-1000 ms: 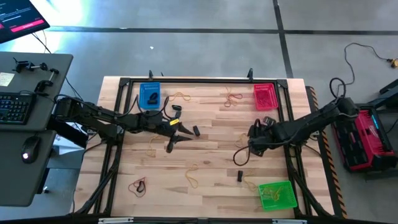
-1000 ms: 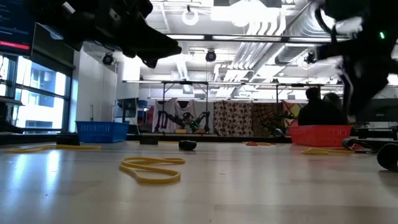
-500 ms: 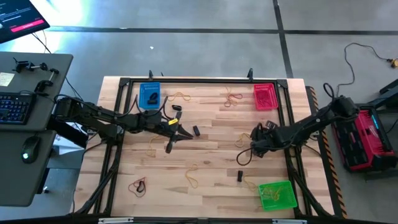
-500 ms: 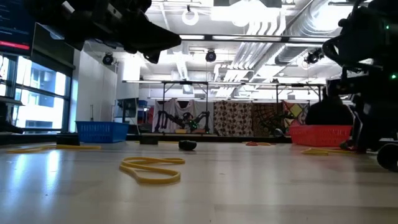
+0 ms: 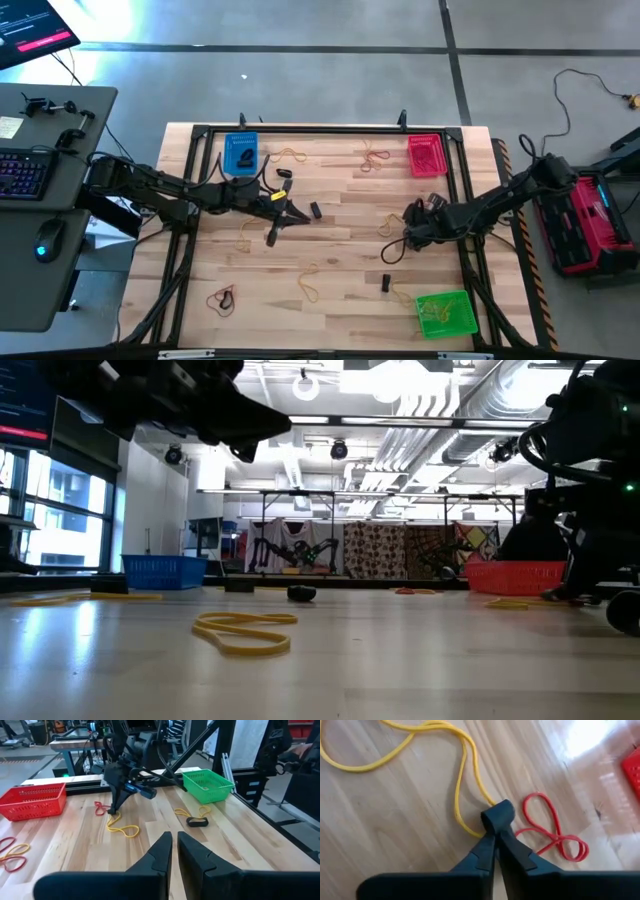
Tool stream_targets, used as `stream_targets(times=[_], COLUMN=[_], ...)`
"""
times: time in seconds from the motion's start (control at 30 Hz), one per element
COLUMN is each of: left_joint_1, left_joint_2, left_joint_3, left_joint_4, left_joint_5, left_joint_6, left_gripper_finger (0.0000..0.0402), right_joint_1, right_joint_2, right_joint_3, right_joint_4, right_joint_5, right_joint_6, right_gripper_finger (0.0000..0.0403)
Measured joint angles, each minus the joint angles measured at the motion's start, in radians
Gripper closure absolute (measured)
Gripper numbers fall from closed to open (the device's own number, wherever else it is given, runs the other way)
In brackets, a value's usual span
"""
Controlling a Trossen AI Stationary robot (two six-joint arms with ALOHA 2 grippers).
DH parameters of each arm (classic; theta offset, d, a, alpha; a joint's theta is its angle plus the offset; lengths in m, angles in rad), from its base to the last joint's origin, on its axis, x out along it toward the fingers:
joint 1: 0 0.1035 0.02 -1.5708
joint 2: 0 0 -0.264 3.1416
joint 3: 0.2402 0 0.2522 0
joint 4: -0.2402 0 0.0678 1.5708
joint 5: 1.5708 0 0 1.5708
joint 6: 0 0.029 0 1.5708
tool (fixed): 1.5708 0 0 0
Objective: Sort rubber bands into baskets
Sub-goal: Put the black rubber band into the blue bin
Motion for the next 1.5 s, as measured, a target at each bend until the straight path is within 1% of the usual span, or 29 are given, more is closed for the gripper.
stream_targets(times=[0.1,0.23,0.37,0.5,0.6,0.7,0.8,0.9,1.03,1.2,1.33,1.5], left_joint_1=[-0.008,-0.010,-0.010,-0.013,-0.031,-0.055,-0.074,-0.092,-0.115,-0.129,-0.129,-0.129], left_joint_2=[0.000,0.000,0.000,0.000,0.000,0.000,0.000,0.000,0.000,0.047,0.132,0.220], left_joint_3=[0.000,0.000,0.000,0.000,-0.001,-0.001,0.000,0.003,0.004,0.008,0.063,0.146], left_joint_4=[0.000,-0.002,-0.002,-0.003,-0.017,-0.020,-0.008,0.019,0.075,0.174,0.167,0.169], left_joint_5=[0.000,0.000,-0.004,-0.028,-0.085,-0.130,-0.148,-0.183,-0.247,-0.255,-0.259,-0.302], left_joint_6=[-0.001,-0.003,-0.008,-0.002,0.028,0.034,0.016,-0.009,-0.009,0.014,0.026,0.032], left_gripper_finger=[0.0383,0.0383,0.0383,0.0383,0.0379,0.0367,0.0344,0.0315,0.0277,0.0238,0.0214,0.0191], right_joint_1=[0.002,0.024,0.060,0.085,0.087,0.087,0.084,0.074,0.056,0.038,0.032,0.032], right_joint_2=[0.000,0.000,0.000,0.000,0.000,0.001,0.001,0.006,0.028,0.069,0.101,0.114], right_joint_3=[0.033,0.111,0.192,0.222,0.215,0.204,0.204,0.204,0.204,0.203,0.203,0.203], right_joint_4=[-0.006,-0.069,-0.056,0.118,0.312,0.484,0.653,0.816,0.970,1.076,1.165,1.191], right_joint_5=[0.009,0.042,0.105,0.187,0.239,0.290,0.317,0.311,0.230,0.161,0.107,0.084], right_joint_6=[-0.010,-0.029,-0.044,-0.122,-0.203,-0.303,-0.434,-0.572,-0.696,-0.762,-0.791,-0.797], right_gripper_finger=[0.0399,0.0400,0.0402,0.0402,0.0402,0.0402,0.0403,0.0403,0.0403,0.0403,0.0403,0.0403])
